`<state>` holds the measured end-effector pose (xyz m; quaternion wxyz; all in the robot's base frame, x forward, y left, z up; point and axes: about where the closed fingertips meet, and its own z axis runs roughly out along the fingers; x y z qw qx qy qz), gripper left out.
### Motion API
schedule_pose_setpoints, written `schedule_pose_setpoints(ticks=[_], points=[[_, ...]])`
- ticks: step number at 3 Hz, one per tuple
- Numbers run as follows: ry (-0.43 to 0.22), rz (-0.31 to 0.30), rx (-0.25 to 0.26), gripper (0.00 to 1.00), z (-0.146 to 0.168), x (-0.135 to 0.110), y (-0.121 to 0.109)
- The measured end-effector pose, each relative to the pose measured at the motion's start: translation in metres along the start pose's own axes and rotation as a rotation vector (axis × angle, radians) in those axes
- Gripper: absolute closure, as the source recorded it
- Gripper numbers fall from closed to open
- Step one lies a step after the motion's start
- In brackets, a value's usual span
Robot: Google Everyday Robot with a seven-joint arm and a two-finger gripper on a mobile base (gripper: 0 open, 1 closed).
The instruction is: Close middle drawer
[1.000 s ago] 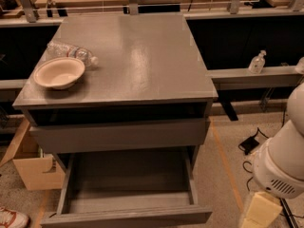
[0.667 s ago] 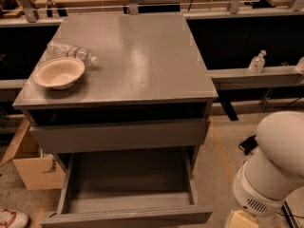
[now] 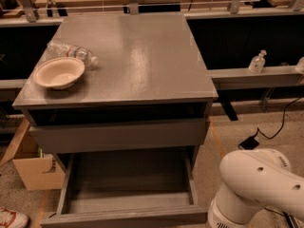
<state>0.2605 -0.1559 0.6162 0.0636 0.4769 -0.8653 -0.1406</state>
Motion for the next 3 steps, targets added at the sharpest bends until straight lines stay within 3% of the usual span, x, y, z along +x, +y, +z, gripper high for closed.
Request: schedule_pose_setpoints(ticks=[1,2,3], points=[[0.012,0.012,-0.05,0.0,0.04,-0.006,0.007],[0.004,0.007,-0.09,0.18,0.069,-0.013,0.013],[-0.019,0.022,-0.126,0.42,0.098,-0.016,0.013]])
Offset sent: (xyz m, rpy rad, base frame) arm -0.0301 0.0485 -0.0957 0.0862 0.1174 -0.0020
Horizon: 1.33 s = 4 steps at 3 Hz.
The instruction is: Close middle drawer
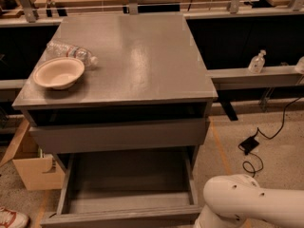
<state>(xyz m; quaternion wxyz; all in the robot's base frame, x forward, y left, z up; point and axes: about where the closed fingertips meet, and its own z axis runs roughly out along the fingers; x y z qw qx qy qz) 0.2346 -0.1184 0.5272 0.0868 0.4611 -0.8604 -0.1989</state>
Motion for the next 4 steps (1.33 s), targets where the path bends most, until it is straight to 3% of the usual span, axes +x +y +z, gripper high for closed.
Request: schedule_pose_setpoints(ticks=[2,3,4], points=[[0.001,0.0,-0.001,0.88,0.001,0.0,0.0],[-0.016,-0.007,-0.014,1.0,0.022,-0.008,-0.012],[-0.069,-0.021,-0.032,1.0,0.059,-0.029,-0.042]])
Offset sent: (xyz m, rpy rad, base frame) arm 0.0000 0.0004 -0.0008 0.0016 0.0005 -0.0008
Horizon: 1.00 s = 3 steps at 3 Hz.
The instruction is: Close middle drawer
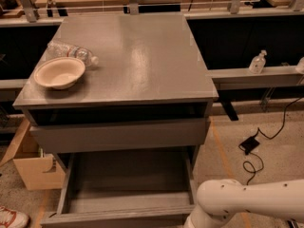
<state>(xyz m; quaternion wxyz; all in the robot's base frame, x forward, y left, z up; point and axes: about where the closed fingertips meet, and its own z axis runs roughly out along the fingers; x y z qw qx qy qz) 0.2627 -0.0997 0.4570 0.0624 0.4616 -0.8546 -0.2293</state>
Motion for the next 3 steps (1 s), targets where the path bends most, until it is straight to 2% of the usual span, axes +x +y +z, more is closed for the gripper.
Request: schedule_pose_setpoints(ticks=[1,3], points=[[-0.079,-0.01,0.02,1.0,0.024,-0.016,-0.025],[-0.281,-0.055,0.106,1.0,0.035,-0.057,-0.068]])
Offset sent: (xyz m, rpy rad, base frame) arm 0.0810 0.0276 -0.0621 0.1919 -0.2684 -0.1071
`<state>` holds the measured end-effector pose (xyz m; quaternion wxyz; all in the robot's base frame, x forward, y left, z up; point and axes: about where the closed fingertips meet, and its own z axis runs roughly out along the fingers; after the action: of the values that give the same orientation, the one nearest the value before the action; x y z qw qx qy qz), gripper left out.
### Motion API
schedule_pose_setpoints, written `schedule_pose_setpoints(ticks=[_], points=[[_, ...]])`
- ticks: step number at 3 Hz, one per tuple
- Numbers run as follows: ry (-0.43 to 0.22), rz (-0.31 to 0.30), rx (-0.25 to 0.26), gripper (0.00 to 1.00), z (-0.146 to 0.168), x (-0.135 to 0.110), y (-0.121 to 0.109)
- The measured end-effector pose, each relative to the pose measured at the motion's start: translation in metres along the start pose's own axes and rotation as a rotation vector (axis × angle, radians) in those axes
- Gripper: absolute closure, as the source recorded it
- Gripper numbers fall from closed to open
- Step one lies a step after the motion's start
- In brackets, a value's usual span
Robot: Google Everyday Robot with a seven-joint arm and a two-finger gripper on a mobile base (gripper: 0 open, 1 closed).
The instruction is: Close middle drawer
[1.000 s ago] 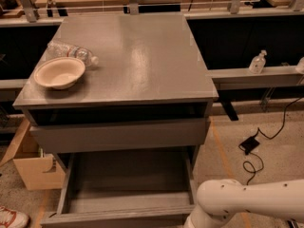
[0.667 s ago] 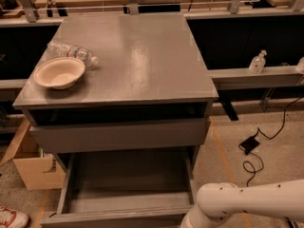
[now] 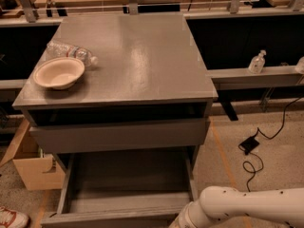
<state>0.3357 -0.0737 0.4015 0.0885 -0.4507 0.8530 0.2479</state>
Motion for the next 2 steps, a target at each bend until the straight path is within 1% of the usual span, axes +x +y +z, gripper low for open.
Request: schedule_pose_setpoints(ticks=[1,2], points=[[-0.116,0.004,0.047,1.0,0.0027,-0.0151,-0.0186],[-0.116,0.004,0.047,1.0,0.0027,-0.0151,-0.0186]])
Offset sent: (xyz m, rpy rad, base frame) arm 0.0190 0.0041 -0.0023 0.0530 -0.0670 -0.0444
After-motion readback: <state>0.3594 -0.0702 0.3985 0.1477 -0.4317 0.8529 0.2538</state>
